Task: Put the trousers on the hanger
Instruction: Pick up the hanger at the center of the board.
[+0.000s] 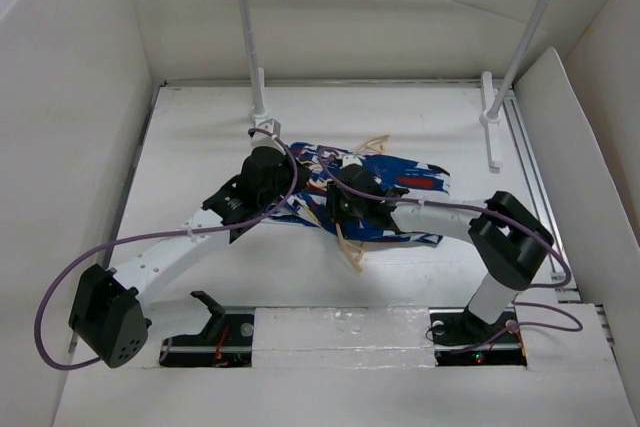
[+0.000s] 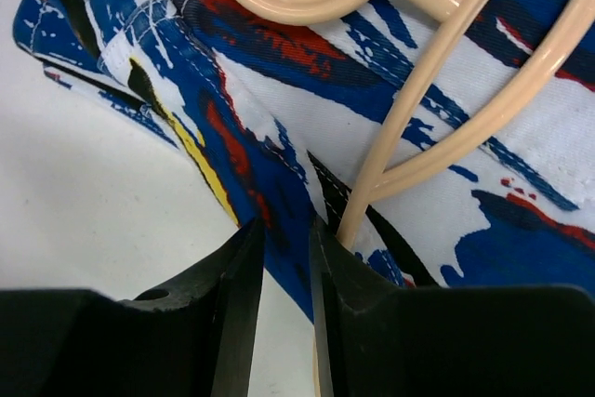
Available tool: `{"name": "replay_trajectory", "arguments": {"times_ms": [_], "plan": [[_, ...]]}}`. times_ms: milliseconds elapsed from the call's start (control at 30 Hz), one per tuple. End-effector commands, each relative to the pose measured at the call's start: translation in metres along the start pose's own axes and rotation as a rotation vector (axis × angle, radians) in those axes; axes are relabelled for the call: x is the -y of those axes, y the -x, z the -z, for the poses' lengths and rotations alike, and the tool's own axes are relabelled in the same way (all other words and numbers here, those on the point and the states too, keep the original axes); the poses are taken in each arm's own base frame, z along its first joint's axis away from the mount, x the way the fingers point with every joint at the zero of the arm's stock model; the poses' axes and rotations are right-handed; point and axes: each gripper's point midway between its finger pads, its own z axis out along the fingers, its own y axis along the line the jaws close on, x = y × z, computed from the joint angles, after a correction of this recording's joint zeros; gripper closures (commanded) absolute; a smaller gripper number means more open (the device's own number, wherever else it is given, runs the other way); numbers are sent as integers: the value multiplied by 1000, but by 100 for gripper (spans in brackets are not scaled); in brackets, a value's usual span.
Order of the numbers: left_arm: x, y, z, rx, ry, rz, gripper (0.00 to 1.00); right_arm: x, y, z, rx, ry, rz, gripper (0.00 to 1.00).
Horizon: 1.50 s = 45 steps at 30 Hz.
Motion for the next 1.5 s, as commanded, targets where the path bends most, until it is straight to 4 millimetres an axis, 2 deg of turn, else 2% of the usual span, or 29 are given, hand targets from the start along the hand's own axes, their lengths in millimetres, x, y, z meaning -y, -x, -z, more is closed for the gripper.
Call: {"name": "replay_trajectory", "arguments": {"times_ms": [0, 167, 333, 467, 500, 667, 800, 867, 933, 967, 1067, 1100, 1133, 1167, 1200, 1233, 1267, 1300, 1367, 1400, 1433, 1467], "plan": [[12, 0, 9, 9, -43, -35, 100, -5, 15, 11, 66, -66, -22, 68], [14, 0, 11, 13, -45, -48, 100, -2, 26, 28, 136, -71, -27, 66], [13, -1, 9, 11, -45, -45, 100, 3, 26, 32, 119, -101, 2, 61], [14, -2, 8, 7, -50, -42, 100, 9, 16, 17, 74, -112, 7, 58], [15, -2, 8, 7, -50, -39, 100, 10, 6, 9, 35, -108, 12, 58], [12, -7, 8, -6, -48, -40, 100, 4, 2, -9, 26, -75, 13, 61], [11, -9, 7, -15, -48, -41, 100, -7, 11, -17, 73, -20, 20, 70], [12, -10, 6, -19, -50, -42, 100, -11, 18, -20, 123, 35, 16, 82], [14, -6, 8, -15, -48, -43, 100, -18, 18, -18, 173, 134, 6, 100], [14, -4, 9, -9, -44, -48, 100, -22, 30, -6, 218, 174, -7, 100], [16, 8, 11, 20, -42, -53, 100, -35, 41, 18, 273, 247, 14, 100], [20, 16, 13, 35, -51, -46, 100, -46, 51, 37, 297, 294, 39, 100], [22, 18, 13, 37, -55, -48, 100, -46, 61, 47, 328, 302, 47, 100], [21, 17, 14, 24, -47, -54, 100, -47, 62, 56, 343, 316, 57, 100], [22, 22, 14, 33, -48, -48, 100, -53, 78, 80, 396, 360, 53, 100], [29, 28, 16, 41, -63, -46, 100, -52, 91, 92, 445, 378, 41, 100], [32, 29, 17, 38, -73, -47, 100, -51, 96, 101, 465, 392, 37, 100], [32, 33, 16, 44, -73, -45, 100, -57, 107, 123, 509, 434, 39, 100], [40, 39, 17, 50, -89, -46, 100, -52, 125, 144, 570, 457, 12, 100], [40, 40, 17, 51, -90, -50, 100, -50, 127, 152, 587, 474, 3, 100], [43, 43, 18, 56, -96, -49, 100, -51, 138, 172, 648, 508, -4, 100], [44, 43, 18, 54, -96, -52, 100, -42, 147, 180, 680, 506, -34, 100]]}}
